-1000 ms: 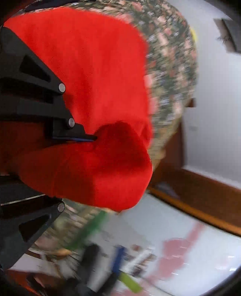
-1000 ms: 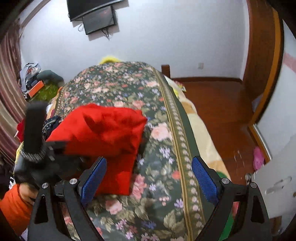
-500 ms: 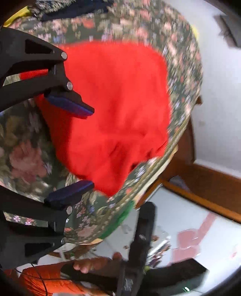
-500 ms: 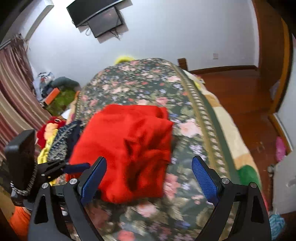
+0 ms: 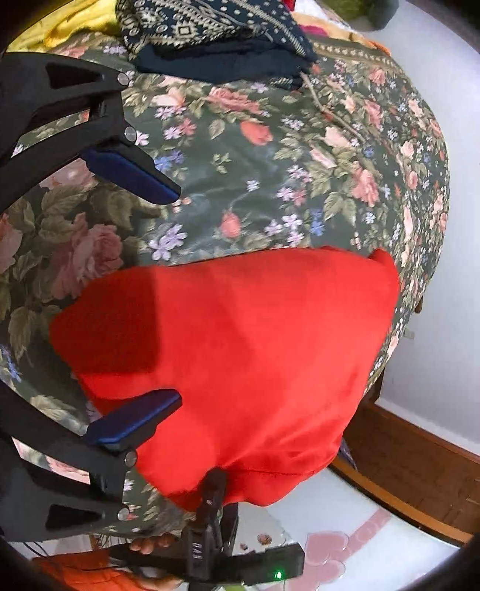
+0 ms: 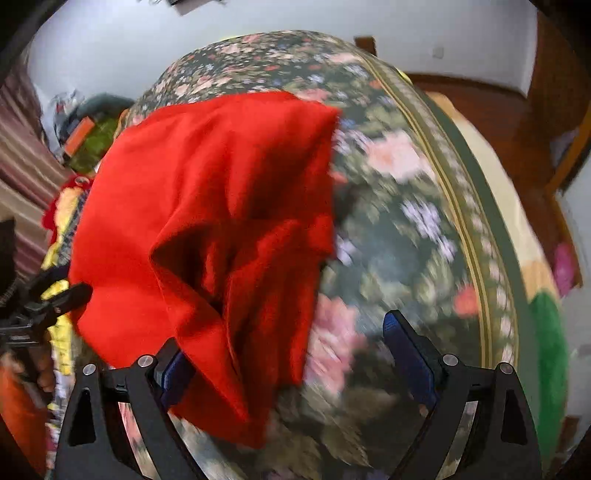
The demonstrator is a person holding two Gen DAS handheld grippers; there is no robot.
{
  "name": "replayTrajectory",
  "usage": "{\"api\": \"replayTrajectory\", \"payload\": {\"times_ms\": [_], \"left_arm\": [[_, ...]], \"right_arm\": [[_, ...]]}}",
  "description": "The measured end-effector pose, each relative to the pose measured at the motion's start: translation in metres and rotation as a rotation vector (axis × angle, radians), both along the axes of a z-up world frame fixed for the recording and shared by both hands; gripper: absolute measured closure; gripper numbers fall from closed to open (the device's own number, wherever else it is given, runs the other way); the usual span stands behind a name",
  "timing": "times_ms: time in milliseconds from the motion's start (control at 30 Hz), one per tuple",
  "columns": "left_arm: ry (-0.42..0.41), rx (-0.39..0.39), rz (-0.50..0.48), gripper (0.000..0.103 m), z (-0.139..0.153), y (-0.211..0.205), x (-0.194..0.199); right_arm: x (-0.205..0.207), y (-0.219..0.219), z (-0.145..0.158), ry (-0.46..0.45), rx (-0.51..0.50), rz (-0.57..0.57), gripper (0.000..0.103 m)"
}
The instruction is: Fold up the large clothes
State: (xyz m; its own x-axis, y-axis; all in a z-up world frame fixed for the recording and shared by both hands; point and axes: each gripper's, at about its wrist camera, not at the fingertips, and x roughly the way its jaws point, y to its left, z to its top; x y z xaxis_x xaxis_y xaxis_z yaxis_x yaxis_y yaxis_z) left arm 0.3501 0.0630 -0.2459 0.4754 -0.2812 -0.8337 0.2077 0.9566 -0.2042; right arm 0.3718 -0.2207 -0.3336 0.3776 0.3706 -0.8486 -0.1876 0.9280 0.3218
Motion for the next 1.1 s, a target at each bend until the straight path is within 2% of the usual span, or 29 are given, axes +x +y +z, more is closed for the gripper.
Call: {"api": "replayTrajectory", "payload": {"times_ms": [67,167,267,400,467,567,700,900,967,1100], "left_arm": [[-0.003,0.009,-0.006,0.001,-0.004,-0.001,-0.004],[0.005,0.001,0.004,0.0,-0.005,0.001,-0.01],[0.013,-0.001,0.018,0.0,-0.001,0.004,-0.01],[-0.03,0.063,0.01,0.0,0.017,0.001,-0.012],[-0.068,0.092,0.006,0.0,0.028,-0.003,-0.01],[-0.096,0.085,-0.008,0.0,0.04,-0.007,-0.001],[-0.046,-0.011,-0.031,0.0,0.038,-0.007,0.027],[0.124,-0.162,-0.001,0.0,0.0,0.002,0.076],[0.163,-0.244,-0.004,0.0,-0.009,0.005,0.089],[0.185,-0.293,-0.013,0.0,-0.019,0.003,0.105]], "right_arm": [[-0.008,-0.015,0.002,-0.003,0.022,-0.01,0.011],[-0.017,-0.024,0.009,-0.03,-0.102,-0.045,0.011],[-0.022,-0.032,0.022,-0.051,-0.111,-0.061,0.011],[-0.024,-0.034,0.051,-0.101,-0.002,-0.054,0.01],[-0.019,-0.029,0.063,-0.112,0.098,-0.044,0.01],[-0.004,-0.014,0.067,-0.106,0.19,-0.018,0.01],[0.019,0.008,0.044,-0.043,0.187,0.004,0.01],[0.054,0.011,-0.003,0.076,0.245,0.006,0.01],[0.062,0.012,-0.008,0.082,0.272,0.02,0.01],[0.077,0.021,-0.01,0.063,0.271,0.062,0.009]]}}
